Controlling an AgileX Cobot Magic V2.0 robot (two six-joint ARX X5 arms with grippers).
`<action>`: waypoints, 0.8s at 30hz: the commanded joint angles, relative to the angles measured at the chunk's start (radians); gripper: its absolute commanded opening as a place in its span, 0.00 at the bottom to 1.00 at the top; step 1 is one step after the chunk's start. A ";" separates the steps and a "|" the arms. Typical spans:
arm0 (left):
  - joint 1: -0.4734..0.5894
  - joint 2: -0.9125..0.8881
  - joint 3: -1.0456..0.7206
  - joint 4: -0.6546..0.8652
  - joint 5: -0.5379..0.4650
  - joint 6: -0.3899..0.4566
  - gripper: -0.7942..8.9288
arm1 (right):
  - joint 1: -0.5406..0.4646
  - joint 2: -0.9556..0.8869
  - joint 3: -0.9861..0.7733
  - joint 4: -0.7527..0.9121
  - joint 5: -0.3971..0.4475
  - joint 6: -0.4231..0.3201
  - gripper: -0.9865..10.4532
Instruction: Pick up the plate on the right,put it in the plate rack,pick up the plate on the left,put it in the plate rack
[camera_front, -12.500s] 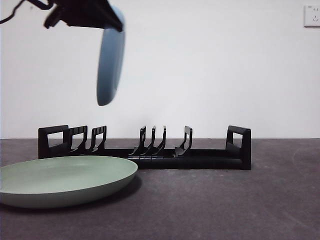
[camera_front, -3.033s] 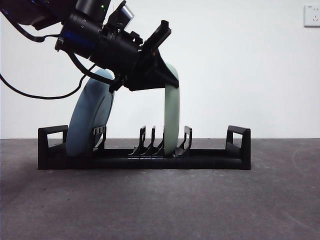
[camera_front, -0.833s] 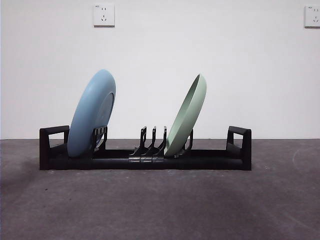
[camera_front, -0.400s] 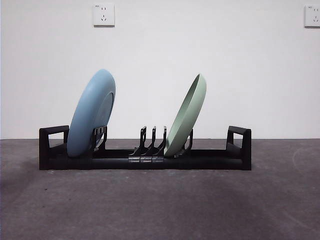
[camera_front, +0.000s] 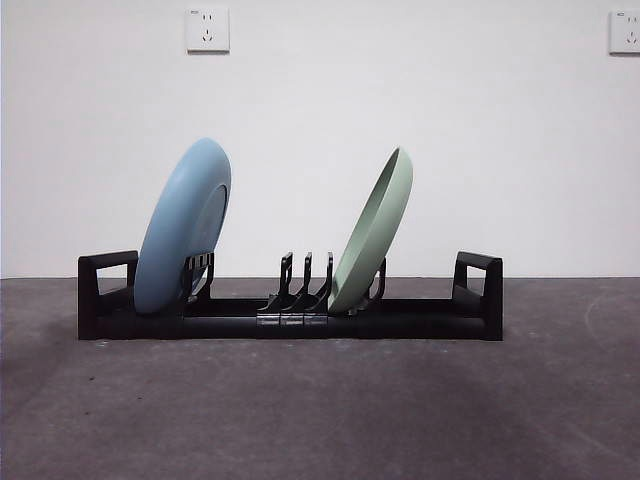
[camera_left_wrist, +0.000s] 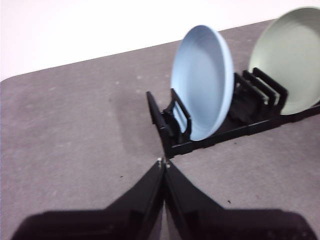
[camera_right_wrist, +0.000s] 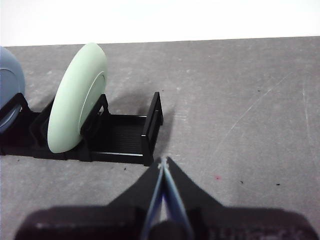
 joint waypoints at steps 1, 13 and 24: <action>0.048 -0.002 -0.006 0.006 0.045 -0.034 0.08 | 0.001 -0.002 -0.003 0.005 0.003 0.009 0.09; 0.241 -0.019 -0.108 0.107 0.016 0.050 0.08 | 0.001 -0.002 -0.003 0.005 0.003 0.009 0.09; 0.299 -0.189 -0.465 0.438 0.180 0.025 0.08 | 0.001 -0.002 -0.003 0.005 0.003 0.009 0.09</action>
